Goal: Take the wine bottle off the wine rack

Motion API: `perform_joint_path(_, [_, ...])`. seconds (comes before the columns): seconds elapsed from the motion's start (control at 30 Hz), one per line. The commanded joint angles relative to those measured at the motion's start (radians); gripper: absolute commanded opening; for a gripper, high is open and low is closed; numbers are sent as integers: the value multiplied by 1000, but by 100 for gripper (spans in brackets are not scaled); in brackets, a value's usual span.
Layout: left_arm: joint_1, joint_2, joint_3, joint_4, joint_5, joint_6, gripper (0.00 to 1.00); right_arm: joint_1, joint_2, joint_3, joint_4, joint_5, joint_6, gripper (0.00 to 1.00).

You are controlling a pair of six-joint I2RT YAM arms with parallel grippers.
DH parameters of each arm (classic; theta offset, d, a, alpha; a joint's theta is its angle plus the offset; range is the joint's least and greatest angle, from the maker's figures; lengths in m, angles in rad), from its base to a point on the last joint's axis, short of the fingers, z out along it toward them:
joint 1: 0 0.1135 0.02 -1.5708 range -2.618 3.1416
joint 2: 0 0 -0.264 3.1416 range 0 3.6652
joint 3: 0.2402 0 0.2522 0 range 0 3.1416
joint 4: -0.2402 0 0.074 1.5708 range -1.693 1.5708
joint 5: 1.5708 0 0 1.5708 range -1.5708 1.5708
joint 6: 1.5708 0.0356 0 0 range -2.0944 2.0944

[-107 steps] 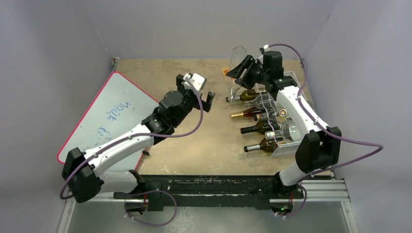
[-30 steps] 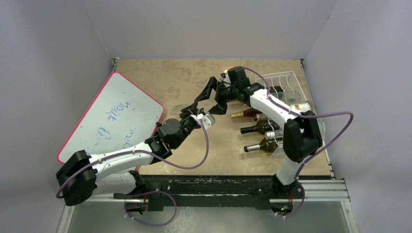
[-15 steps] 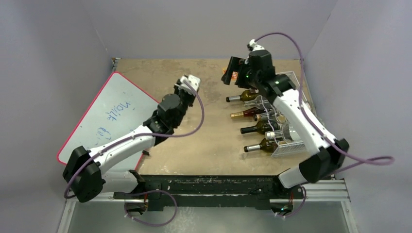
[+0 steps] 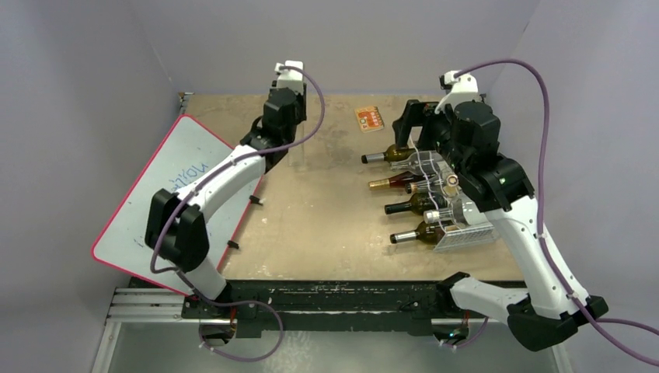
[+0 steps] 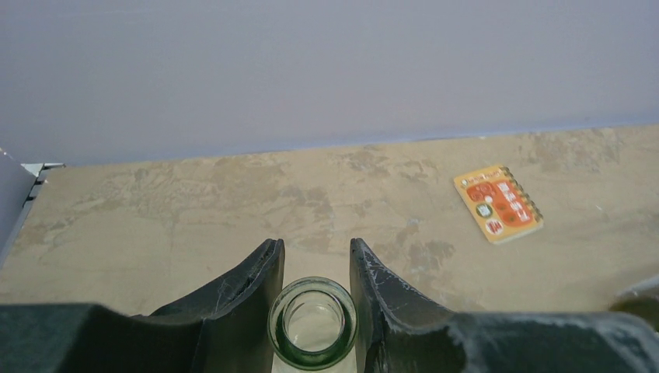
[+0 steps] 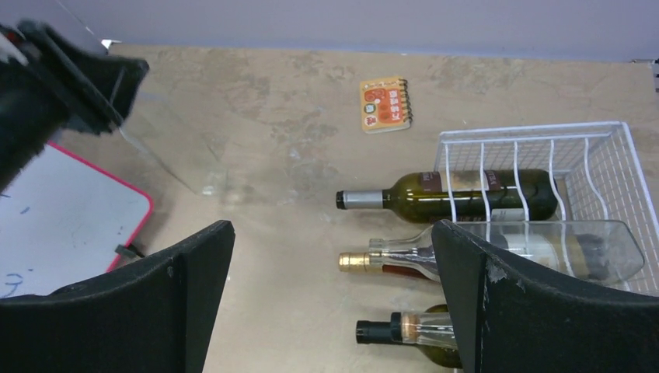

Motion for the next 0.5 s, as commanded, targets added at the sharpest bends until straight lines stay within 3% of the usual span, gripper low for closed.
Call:
perform_joint_path(0.0, [66, 56, 175, 5, 43, -47, 0, 3, -13, -32, -9, 50, -51, 100])
perform_joint_path(0.47, [181, 204, 229, 80, 86, -76, 0, 2, -40, -25, -26, 61, -67, 100])
